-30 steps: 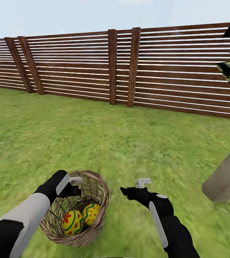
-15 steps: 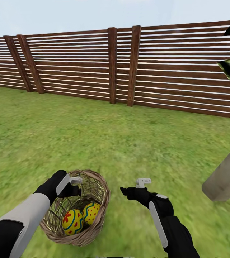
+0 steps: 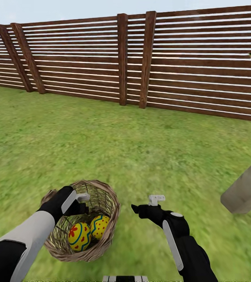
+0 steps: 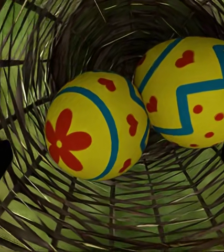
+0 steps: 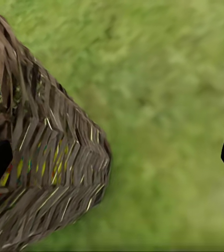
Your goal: Take the three Easter eggs out of the wicker basket on the lawn in the garden, then place them on the lawn next to a single tree (choose any tree) so that all three eggs are next to the same tree and none are left in the basket.
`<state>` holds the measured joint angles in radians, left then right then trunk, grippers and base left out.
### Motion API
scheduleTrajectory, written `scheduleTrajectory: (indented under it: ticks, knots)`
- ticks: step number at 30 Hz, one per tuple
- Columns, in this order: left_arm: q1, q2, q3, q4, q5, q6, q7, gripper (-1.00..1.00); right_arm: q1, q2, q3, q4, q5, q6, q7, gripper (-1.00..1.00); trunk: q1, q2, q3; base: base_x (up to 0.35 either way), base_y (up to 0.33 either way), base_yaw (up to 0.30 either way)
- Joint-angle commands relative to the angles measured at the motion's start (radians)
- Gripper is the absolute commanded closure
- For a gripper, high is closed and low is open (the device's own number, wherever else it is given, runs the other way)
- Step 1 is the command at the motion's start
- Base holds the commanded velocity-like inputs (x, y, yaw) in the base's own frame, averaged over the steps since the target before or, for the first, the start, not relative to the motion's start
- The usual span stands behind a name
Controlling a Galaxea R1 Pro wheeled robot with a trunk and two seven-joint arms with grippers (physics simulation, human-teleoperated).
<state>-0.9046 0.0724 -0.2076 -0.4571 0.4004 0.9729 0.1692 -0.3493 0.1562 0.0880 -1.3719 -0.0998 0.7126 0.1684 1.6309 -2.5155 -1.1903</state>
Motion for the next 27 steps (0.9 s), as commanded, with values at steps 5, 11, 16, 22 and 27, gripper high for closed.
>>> scheduleTrajectory:
  ticks: [5,11,16,22,27]
  knots:
    - [0.0,0.002,-0.015,-0.002,0.011,0.002,0.007,-1.0,0.0,0.0,-0.001,-0.001,-0.009,0.005,-0.003,-1.0,0.002,-0.002,-0.02,0.0,0.0,0.0]
    - [0.0,0.002,-0.023,-0.003,0.011,-0.005,0.007,-1.0,0.0,0.0,-0.001,-0.001,-0.009,0.005,-0.003,-1.0,0.005,-0.003,-0.044,0.0,0.0,0.0]
    - [0.0,0.003,-0.053,-0.006,0.011,-0.019,-0.007,-1.0,0.0,0.0,-0.001,-0.001,-0.009,0.005,-0.003,-1.0,0.007,-0.004,-0.063,0.0,0.0,0.0]
    - [0.0,0.004,-0.062,-0.01,0.011,-0.023,-0.028,-1.0,0.0,0.0,-0.001,-0.001,-0.009,0.005,-0.003,-1.0,0.01,-0.006,-0.086,0.0,0.0,0.0]
    - [0.0,0.004,-0.064,-0.011,0.011,-0.031,-0.032,-1.0,0.0,0.0,-0.001,-0.001,-0.009,0.005,-0.003,-1.0,0.011,-0.006,-0.094,0.0,0.0,0.0]
